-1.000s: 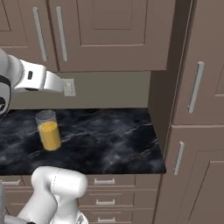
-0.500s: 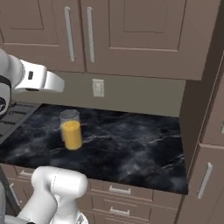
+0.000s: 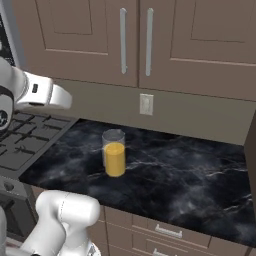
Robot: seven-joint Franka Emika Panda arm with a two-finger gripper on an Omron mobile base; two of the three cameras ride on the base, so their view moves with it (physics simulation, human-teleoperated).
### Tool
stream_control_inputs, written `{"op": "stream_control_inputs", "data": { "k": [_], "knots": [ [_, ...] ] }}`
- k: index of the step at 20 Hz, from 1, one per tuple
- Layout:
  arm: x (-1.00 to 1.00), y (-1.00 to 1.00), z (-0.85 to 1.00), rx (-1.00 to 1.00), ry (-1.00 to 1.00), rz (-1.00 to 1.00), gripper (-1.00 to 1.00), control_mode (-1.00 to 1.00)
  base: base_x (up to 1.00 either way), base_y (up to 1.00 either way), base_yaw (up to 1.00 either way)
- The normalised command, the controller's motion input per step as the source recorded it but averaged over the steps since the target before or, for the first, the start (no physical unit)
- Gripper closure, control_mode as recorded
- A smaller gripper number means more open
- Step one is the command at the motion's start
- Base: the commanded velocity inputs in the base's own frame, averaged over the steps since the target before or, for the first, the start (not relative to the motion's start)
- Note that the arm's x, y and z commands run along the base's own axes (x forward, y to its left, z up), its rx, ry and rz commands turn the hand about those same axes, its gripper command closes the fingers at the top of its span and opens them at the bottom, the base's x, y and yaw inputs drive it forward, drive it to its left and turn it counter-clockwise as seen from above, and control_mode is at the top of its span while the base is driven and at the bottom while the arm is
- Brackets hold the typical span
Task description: Move the grapes and kebabs from the top shelf to the second highest shelf to make space. Then, place the pitcher from the counter on the cleared top shelf.
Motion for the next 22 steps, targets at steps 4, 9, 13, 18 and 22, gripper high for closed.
{"op": "stream_control_inputs", "data": {
  "k": [4, 9, 13, 18, 22],
  "knots": [
    [0.32, 0.21, -1.00, -0.01, 0.30, -0.05, -1.00, -1.00, 0.00, 0.00, 0.00],
    [0.29, 0.00, -0.99, -0.01, 0.40, -0.18, -1.00, -1.00, 0.00, 0.00, 0.00],
    [0.00, -0.22, -0.82, 0.00, 0.21, -0.25, -1.00, -1.00, 0.00, 0.00, 0.00],
    [0.11, -0.43, -0.79, 0.00, 0.00, -0.18, -1.00, -1.00, 0.00, 0.00, 0.00],
    [0.51, -0.23, -0.48, 0.00, -0.01, -0.02, -1.00, -1.00, 0.00, 0.00, 0.00]
  ]
}}
